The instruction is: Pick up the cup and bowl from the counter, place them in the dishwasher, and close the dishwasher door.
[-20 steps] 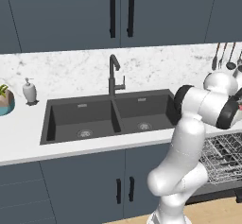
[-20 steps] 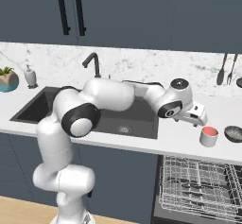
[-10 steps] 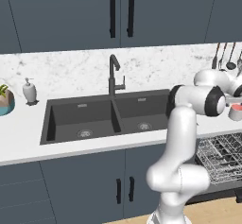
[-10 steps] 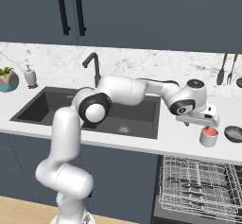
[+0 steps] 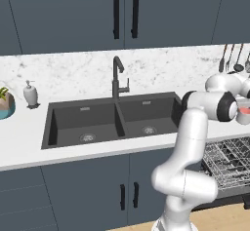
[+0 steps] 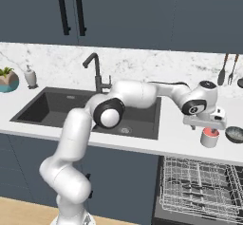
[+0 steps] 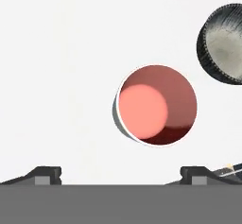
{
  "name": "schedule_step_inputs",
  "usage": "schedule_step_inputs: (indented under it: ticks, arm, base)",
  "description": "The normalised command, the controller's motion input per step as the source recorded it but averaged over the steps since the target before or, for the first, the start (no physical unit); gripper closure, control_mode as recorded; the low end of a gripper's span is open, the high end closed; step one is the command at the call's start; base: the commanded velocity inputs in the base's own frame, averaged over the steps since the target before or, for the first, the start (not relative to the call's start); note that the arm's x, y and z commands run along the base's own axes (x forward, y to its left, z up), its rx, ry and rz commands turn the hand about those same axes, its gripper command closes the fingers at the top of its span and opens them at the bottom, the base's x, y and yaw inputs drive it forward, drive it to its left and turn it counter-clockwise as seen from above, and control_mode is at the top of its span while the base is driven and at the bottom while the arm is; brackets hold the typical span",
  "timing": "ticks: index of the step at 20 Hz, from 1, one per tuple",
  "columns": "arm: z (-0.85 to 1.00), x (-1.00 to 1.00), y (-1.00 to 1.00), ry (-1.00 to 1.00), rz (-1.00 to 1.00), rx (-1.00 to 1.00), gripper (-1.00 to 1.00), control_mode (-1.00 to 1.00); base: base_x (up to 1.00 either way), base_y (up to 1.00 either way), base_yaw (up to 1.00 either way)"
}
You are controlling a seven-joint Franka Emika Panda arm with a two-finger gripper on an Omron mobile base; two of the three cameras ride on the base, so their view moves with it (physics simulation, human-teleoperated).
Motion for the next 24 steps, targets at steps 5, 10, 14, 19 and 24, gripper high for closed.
schedule_step_inputs:
  ticks: [5,10,14,19,24]
  arm:
    - [-0.37,0.12,0.02,0.00,0.09,-0.03,-1.00,-1.00]
    - [-0.42,0.19,0.00,0.00,0.09,-0.09,-1.00,-1.00]
    - [-0.25,0.32,0.00,0.00,0.07,-0.09,-1.00,-1.00]
    - [-0.14,0.35,-0.05,0.00,0.06,-0.05,-1.00,-1.00]
    - [-0.25,0.07,-0.02,0.02,0.04,0.00,1.00,-1.00]
  base:
    - [0.00,0.00,0.00]
    - [0.00,0.00,0.00]
    - [0.00,0.00,0.00]
    - [0.00,0.00,0.00]
    - [0.00,0.00,0.00]
